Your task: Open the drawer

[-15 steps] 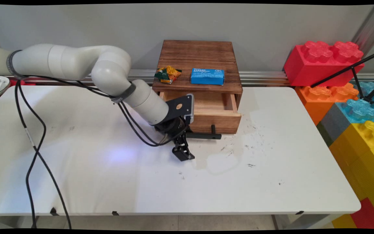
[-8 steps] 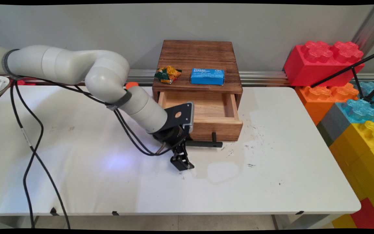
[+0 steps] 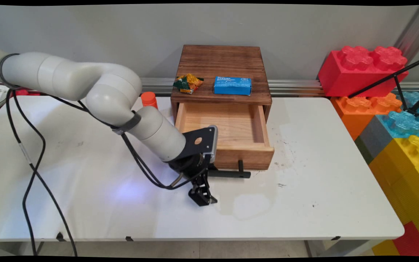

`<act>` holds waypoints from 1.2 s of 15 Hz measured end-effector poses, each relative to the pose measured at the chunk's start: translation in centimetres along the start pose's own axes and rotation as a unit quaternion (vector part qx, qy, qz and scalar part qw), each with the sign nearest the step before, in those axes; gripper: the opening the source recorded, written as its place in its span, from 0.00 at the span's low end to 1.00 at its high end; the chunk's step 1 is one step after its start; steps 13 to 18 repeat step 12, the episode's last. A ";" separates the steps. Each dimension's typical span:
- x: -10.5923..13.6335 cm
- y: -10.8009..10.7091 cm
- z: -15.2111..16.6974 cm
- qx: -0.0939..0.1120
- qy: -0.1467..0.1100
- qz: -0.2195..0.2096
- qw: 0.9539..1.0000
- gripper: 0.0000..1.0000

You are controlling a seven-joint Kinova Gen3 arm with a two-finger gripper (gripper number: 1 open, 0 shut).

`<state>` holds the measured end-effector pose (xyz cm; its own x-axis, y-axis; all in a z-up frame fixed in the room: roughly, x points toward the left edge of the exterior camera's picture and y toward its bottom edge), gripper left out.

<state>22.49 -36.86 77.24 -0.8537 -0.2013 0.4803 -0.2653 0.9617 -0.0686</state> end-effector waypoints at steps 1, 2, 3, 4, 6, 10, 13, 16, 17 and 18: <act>0.1 0.4 0.0 -0.002 0.001 0.002 1.000 1.00; 0.1 0.6 -0.1 -0.003 0.001 0.003 1.000 1.00; 0.2 0.9 -0.1 -0.005 0.002 0.004 1.000 1.00; 0.2 1.1 -0.1 -0.005 0.003 0.005 1.000 1.00; 0.3 1.4 -0.2 -0.006 0.004 0.007 1.000 1.00; 0.4 2.0 -0.3 -0.007 0.006 0.009 1.000 1.00; 0.5 2.2 -0.3 -0.006 0.006 0.010 1.000 1.00; 0.5 2.2 -0.3 -0.006 0.006 0.010 1.000 1.00; 0.5 2.2 -0.3 -0.006 0.006 0.010 1.000 1.00; 0.5 2.2 -0.3 -0.006 0.006 0.010 1.000 1.00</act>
